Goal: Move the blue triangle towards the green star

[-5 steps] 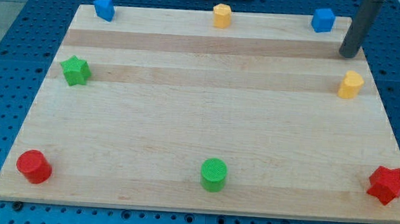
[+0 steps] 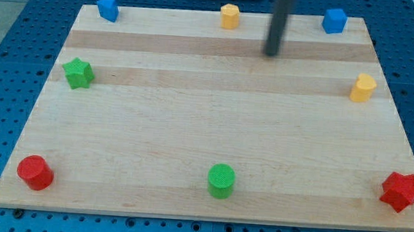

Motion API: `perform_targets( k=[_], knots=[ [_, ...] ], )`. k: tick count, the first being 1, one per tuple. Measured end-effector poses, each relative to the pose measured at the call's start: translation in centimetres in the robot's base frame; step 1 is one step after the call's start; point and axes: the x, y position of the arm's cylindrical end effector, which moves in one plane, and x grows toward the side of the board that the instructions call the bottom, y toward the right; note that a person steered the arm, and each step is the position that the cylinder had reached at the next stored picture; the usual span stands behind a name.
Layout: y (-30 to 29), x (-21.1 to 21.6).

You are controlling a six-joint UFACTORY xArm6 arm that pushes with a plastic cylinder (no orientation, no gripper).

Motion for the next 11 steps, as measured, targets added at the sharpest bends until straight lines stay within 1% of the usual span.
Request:
perform_targets(
  k=[2, 3, 4, 5, 6, 7, 8, 9, 11],
  knots=[
    [-26.5, -0.3],
    [-34.4, -1.7],
    [-34.4, -8.5],
    [-34.2, -10.6],
    [-29.1, -10.2],
    [-22.6, -9.6],
    [-20.1, -7.6],
    [-20.8, -5.6],
    [-28.8, -5.1]
  ],
)
